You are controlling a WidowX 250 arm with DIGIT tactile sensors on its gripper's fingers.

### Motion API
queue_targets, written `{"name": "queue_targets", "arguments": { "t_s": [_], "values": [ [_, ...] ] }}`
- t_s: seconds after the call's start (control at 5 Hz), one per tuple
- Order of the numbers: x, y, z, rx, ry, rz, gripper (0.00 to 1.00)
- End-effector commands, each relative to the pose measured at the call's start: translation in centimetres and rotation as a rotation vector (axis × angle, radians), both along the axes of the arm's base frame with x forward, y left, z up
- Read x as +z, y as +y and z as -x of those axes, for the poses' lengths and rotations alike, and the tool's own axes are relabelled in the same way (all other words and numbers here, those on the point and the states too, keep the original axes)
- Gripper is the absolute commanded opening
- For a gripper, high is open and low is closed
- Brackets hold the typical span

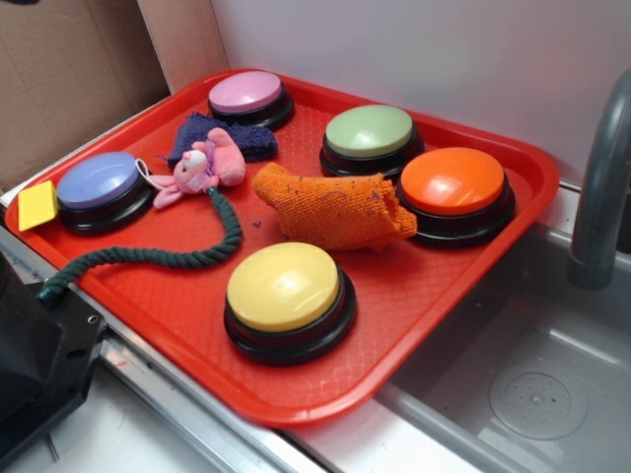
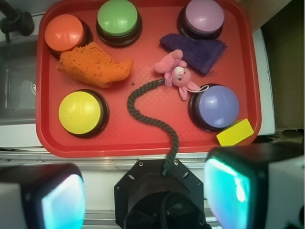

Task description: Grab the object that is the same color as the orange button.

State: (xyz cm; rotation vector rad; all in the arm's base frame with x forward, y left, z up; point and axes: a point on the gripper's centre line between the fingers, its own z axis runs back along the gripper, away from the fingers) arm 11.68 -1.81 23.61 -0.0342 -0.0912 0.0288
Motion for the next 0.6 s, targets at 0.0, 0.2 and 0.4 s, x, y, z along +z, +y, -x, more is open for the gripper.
{"name": "queue_targets", "arguments": {
  "t_s": [0.0,0.2,0.4],
  "values": [
    [0.0,0.0,0.0,0.0,0.0,0.0,1.0],
    [-0.8,-0.9,-1.5,-0.097,-0.033,-0.052,1.0],
    [-2.5,-2.6,-4.6,-0.274,-0.122,-0.109,1.0]
  ]
}}
